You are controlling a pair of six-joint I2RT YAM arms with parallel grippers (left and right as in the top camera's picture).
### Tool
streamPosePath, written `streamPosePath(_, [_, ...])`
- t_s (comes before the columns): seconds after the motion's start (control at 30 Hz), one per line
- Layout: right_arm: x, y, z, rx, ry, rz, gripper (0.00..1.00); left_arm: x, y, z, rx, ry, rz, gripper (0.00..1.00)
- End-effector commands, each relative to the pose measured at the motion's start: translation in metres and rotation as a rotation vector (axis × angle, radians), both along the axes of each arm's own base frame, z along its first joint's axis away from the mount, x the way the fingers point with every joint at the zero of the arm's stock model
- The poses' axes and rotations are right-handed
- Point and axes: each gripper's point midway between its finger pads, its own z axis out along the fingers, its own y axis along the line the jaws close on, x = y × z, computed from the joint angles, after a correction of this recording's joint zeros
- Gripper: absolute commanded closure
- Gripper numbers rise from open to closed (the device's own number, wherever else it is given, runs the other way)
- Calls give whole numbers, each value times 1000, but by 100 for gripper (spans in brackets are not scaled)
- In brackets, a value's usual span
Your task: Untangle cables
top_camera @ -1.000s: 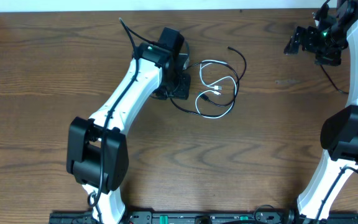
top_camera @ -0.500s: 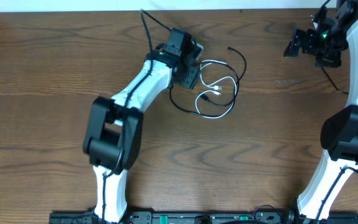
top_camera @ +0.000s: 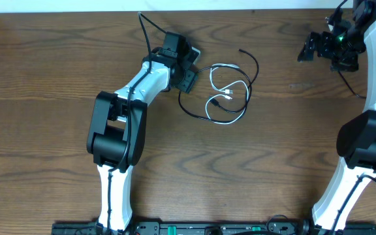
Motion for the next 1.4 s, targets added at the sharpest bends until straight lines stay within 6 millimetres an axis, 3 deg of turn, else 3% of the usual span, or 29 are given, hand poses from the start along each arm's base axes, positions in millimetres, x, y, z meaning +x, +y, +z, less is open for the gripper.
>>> streamPosePath(0.0, [-1,1,-1,-3,4,14,1,-5,-5,-13,-2,26,-32,50])
streamPosePath(0.23, [-2,1,-1,-2,5,14,1,-24,-17,-26,-30,75,-69,65])
streamPosePath(0.3, [-2,2,-1,-1,9,16,1,-26,-16,-28,-28,83,-68,91])
streamPosePath(0.47, [-2,13,-1,15,10,35,2,-26,-15,-24,-46,99,-10,93])
streamPosePath(0.57, [-2,23,-1,14,10,59,2,-22,-13,-1,-71,80,80,93])
streamPosePath(0.63, [-2,30,-1,14,9,74,1,-21,-13,26,-101,57,120,92])
streamPosePath(0.73, [-1,39,-1,14,5,96,1,-29,-18,86,-180,10,131,92])
streamPosePath(0.77, [-1,43,-1,14,5,105,1,-39,-24,124,-258,-7,133,92])
streamPosePath(0.9, [-2,51,-1,18,5,120,4,-74,-44,237,-510,-110,50,93])
streamPosePath(1.03, [-2,62,4,82,-6,132,6,-102,-46,324,-666,-258,1,93])
streamPosePath(1.37, [-11,102,59,294,-168,293,4,-134,-34,465,-992,-542,28,93])
